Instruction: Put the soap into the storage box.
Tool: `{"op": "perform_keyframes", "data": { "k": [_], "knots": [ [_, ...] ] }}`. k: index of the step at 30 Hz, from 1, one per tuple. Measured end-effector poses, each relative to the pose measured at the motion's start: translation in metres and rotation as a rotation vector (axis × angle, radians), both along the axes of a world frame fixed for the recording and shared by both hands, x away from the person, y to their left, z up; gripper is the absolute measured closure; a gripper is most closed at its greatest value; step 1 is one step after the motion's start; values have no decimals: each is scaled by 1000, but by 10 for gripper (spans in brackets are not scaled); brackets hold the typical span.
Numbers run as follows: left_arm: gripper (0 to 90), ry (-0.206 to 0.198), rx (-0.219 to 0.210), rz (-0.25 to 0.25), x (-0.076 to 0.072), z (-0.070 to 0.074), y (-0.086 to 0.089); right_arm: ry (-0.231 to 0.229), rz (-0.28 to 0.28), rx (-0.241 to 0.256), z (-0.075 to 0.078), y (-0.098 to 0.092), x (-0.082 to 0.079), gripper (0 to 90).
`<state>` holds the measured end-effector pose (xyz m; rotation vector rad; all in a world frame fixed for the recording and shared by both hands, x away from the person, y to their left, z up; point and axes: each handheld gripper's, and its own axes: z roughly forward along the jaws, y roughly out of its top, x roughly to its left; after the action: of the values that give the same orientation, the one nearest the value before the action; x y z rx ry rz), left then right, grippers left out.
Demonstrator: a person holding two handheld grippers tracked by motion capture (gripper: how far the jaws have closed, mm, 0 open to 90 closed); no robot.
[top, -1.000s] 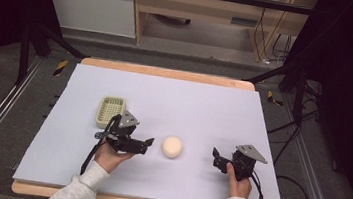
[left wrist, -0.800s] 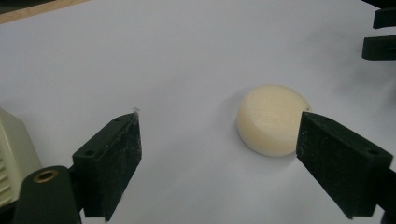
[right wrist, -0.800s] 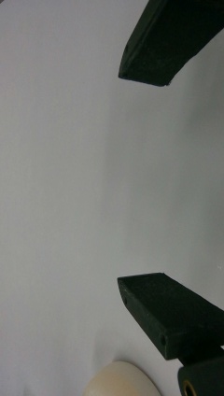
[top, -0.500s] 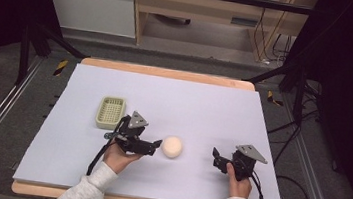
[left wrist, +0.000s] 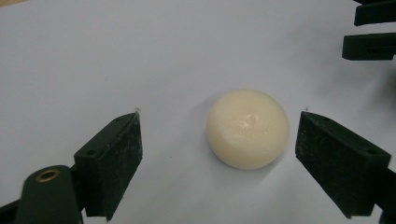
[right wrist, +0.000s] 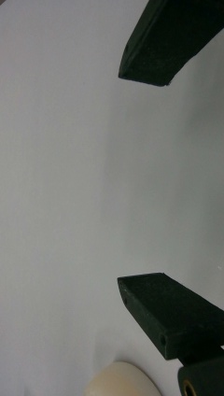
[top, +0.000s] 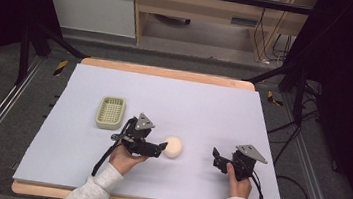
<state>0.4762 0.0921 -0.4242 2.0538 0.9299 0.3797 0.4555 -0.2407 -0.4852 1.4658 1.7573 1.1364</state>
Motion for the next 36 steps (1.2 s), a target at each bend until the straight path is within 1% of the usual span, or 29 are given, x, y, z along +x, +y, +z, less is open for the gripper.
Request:
{"op": "perform_keyframes", "data": {
  "k": [15,19,36],
  "knots": [
    [144,13,4,-24,2,-8,-19,1,2,2,0,0,0,31],
    [143,12,17,-25,3,-11,-23,1,2,2,0,0,0,31],
    [144,31,24,-33,8,-19,-35,1,0,2,0,0,0,31]
  ]
}}
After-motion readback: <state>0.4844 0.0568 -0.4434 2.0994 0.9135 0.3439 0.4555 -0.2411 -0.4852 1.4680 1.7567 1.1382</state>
